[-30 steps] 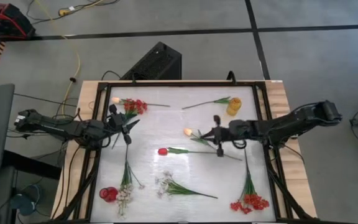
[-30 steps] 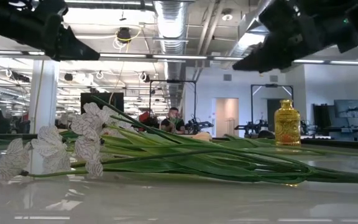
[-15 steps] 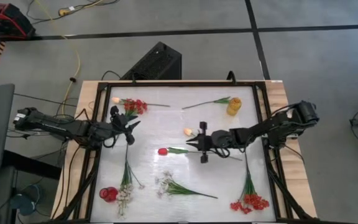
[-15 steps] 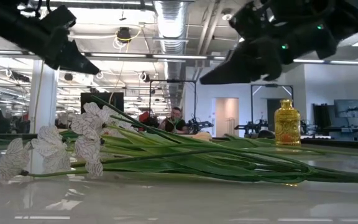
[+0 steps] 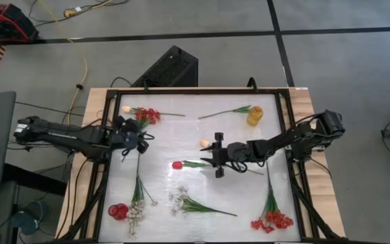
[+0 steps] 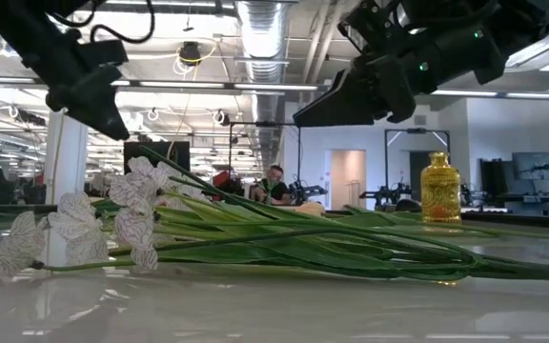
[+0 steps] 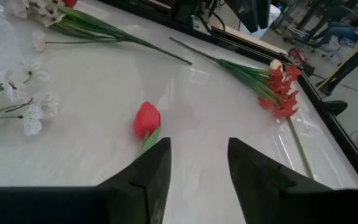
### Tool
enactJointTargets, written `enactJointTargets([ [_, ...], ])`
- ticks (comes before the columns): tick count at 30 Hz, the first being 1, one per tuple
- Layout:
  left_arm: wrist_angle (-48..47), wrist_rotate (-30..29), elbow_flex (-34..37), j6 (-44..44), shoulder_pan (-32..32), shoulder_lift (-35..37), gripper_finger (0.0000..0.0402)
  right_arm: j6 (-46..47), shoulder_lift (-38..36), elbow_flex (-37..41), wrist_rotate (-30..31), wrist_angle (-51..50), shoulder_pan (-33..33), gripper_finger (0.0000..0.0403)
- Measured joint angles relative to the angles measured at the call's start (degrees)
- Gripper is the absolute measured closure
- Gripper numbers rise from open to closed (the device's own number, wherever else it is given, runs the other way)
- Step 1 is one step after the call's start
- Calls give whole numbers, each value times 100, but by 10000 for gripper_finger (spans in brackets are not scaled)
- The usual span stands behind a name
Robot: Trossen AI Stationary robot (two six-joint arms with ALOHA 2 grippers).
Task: Sort flowers into vase by color
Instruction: Put the top red flowers into the red vase
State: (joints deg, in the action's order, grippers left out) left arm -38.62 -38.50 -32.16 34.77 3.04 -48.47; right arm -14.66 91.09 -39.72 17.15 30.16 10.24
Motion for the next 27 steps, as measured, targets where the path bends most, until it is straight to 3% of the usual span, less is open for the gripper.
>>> enactJointTargets([
  [6,-818,530,-265,623,-779,-273,182,83,0,0,-2,-5,0,194],
  [12,-818,1401,-189,209,-1585,-623,172,110,0,0,-2,-39,0,192],
  [27,-637,1536,-168,-205,-2317,-1987,172,126,-2,2,-7,-340,1,193],
])
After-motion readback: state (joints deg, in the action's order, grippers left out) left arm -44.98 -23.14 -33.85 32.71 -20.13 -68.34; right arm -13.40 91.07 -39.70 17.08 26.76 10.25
